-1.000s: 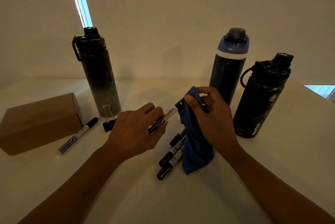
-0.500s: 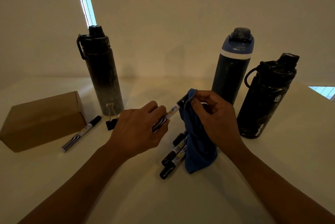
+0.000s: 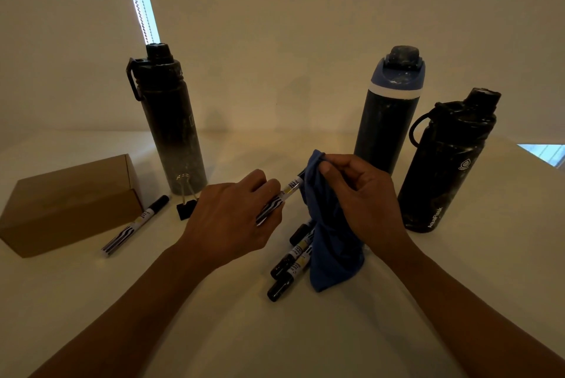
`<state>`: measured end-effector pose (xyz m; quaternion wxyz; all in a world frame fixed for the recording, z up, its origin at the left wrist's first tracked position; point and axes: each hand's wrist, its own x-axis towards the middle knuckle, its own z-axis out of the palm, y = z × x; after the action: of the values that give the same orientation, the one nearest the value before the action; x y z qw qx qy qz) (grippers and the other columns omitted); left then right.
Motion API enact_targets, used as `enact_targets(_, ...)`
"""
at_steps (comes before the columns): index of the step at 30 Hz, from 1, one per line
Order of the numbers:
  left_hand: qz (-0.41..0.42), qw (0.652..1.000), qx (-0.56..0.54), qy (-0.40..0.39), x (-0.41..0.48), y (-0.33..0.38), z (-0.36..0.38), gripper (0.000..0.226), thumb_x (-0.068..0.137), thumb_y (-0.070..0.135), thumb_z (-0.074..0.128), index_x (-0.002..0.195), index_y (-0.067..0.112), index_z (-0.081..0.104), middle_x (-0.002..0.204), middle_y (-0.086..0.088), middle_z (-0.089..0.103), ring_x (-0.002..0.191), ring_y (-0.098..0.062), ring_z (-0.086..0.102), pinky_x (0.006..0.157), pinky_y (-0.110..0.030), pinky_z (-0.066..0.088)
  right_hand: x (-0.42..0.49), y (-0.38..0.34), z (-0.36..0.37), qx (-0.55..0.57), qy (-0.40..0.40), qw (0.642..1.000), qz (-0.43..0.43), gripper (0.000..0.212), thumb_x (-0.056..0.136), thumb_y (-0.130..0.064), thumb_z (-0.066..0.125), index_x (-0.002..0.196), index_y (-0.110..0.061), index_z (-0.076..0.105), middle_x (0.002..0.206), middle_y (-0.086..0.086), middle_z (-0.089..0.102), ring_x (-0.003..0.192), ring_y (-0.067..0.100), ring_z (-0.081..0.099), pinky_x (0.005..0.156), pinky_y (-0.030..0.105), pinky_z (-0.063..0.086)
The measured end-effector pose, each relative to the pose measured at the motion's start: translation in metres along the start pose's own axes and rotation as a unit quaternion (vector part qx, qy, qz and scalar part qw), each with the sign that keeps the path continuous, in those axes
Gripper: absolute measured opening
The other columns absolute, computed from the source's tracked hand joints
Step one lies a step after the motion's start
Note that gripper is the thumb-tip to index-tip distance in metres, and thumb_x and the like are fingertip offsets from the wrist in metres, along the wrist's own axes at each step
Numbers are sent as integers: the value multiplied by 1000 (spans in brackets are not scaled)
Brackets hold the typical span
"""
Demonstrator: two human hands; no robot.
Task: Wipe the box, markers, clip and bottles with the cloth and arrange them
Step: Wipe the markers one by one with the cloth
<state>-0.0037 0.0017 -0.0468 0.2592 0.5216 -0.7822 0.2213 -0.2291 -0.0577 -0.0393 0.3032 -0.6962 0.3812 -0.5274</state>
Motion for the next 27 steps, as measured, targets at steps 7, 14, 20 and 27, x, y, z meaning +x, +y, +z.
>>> enact_targets(7, 7, 1000, -2, 8, -2, -3, -1, 22, 95, 43, 61, 102, 22, 63, 86, 6, 58, 46, -11, 47, 42, -24, 42, -3, -2, 1, 18, -14, 1000, 0, 19, 93, -27, 75, 112, -26, 72, 100, -16, 76, 96, 3, 73, 83, 21, 59)
enact_targets(14, 4, 1000, -2, 5, -1, 0, -1, 21, 94, 40, 72, 101, 22, 64, 85, 7, 57, 46, -9, 46, 42, -25, 42, -2, 1, 1, -12, -7, 1000, -2, 22, 97, -28, 69, 119, -23, 71, 104, -17, 74, 98, -2, 70, 85, 18, 58)
enact_targets(20, -2, 1000, -8, -2, -1, 1, 0, 22, 97, 47, 58, 99, 25, 62, 83, 10, 55, 46, -8, 43, 41, -24, 41, -1, 1, 1, 9, 5, 1000, 3, 15, 96, -24, 71, 110, -28, 71, 101, -18, 75, 100, -1, 70, 87, 18, 57)
enact_targets(27, -28, 996, -80, 17, 0, 8, 3, 23, 97, 49, 61, 87, 29, 55, 75, 13, 50, 46, -10, 42, 43, -28, 46, -1, 8, 3, 66, 5, 995, 74, 23, 105, -29, 55, 121, -21, 71, 107, -9, 76, 102, 6, 71, 91, 30, 60)
